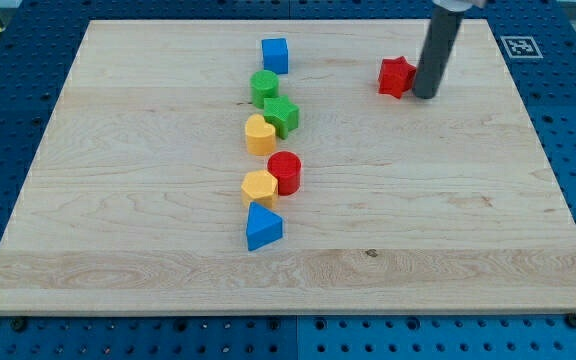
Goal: Push red star closer to the blue cube
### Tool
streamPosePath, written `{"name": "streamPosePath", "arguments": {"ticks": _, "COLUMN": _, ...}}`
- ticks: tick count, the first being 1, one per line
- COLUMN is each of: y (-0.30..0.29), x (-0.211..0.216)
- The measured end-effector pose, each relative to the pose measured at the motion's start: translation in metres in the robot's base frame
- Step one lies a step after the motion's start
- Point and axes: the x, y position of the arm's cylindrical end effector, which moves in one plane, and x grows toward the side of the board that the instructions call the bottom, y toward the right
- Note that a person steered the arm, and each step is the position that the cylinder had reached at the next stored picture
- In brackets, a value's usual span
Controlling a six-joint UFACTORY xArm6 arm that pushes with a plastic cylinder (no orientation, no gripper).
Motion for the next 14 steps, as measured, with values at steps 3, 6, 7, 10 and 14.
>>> {"name": "streamPosePath", "arguments": {"ticks": 3, "y": 0.042, "x": -0.010}}
{"name": "streamPosePath", "arguments": {"ticks": 6, "y": -0.062, "x": 0.020}}
{"name": "streamPosePath", "arguments": {"ticks": 7, "y": -0.007, "x": 0.016}}
{"name": "streamPosePath", "arguments": {"ticks": 10, "y": -0.070, "x": -0.038}}
{"name": "streamPosePath", "arguments": {"ticks": 14, "y": -0.059, "x": -0.047}}
